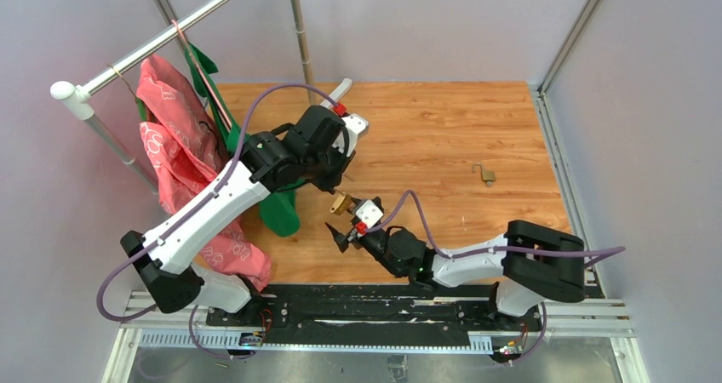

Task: Lock with the key
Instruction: Adjust the lock.

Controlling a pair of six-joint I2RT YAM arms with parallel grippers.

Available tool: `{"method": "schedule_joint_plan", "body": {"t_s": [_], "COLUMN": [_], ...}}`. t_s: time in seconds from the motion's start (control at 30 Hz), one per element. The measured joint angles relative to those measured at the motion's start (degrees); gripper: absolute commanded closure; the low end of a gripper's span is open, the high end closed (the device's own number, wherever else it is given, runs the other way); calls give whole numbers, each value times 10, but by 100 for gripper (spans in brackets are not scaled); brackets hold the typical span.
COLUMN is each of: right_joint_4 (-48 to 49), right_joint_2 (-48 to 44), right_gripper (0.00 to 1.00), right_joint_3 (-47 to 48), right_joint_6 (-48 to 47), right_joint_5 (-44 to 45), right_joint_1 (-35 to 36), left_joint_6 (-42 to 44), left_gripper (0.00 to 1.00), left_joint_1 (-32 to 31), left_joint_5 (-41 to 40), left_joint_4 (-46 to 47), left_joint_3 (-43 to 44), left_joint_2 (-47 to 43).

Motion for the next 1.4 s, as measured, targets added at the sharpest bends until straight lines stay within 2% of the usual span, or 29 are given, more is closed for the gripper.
{"method": "schedule_joint_plan", "body": {"t_s": [0.23,0.43,0.6,0.87,0.9,1.0,1.1,1.27,1.4], "right_joint_4": [85,111,99,48,32,-1,-36,-46,-33], "right_joint_2": [65,108,77,-18,-30,-55,-82,-90,-73], "right_gripper": [16,32,42,47,45,30,21,19,17], "right_joint_3": [55,87,68,-8,-18,-37,-46,-43,-36], "right_joint_6": [12,-11,-17,3,14,32,33,35,17], "right_joint_5": [133,235,255,158,129,70,23,21,-62], "right_joint_1": [0,-1,-5,-39,-53,-84,-97,-68,-70], "left_joint_6": [-53,-79,-86,-75,-72,-66,-66,-68,-57], "left_gripper": [100,100,100,100,100,100,100,100,100], "left_joint_1": [5,7,20,24,24,24,24,26,27], "left_joint_5": [-17,-11,-7,18,25,35,28,26,42], "left_joint_4": [1,5,10,16,16,16,15,15,19], "left_joint_3": [19,23,22,8,5,-7,-9,-6,0], "left_joint_2": [28,33,32,21,17,7,5,6,8]}}
